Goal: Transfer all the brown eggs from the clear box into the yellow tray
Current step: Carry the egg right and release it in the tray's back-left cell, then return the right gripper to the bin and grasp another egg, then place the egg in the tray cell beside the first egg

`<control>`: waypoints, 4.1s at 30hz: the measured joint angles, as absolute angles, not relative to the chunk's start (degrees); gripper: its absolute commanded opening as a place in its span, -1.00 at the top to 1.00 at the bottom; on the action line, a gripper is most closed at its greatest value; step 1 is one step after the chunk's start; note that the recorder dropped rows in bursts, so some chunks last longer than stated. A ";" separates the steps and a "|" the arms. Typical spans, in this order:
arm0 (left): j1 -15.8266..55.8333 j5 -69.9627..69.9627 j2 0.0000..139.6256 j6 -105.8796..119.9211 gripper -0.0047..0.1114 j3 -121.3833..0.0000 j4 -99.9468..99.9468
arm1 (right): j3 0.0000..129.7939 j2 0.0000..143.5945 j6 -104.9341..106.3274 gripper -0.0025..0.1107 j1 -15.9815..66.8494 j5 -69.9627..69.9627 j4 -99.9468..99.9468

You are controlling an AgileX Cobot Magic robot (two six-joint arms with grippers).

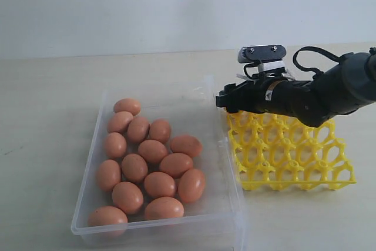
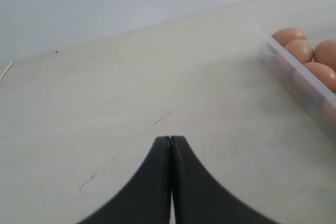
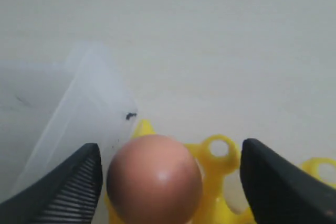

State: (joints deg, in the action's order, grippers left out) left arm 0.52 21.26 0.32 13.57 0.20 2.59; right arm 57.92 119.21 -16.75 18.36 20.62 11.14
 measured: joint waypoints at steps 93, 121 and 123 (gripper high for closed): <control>0.52 21.26 0.32 13.57 0.92 0.20 2.59 | 100.84 122.08 -10.72 0.96 33.51 -37.03 -2.83; 0.52 21.26 0.32 13.57 0.92 0.20 2.59 | 51.17 112.96 -10.72 0.96 15.52 21.96 -1.68; 0.52 21.26 0.32 13.57 0.92 0.20 2.59 | 51.17 114.28 -10.72 0.96 15.52 23.31 -1.68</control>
State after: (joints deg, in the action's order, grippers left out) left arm 0.52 21.26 0.32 13.57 0.20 2.59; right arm 51.17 114.28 -10.72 15.52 23.31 -1.68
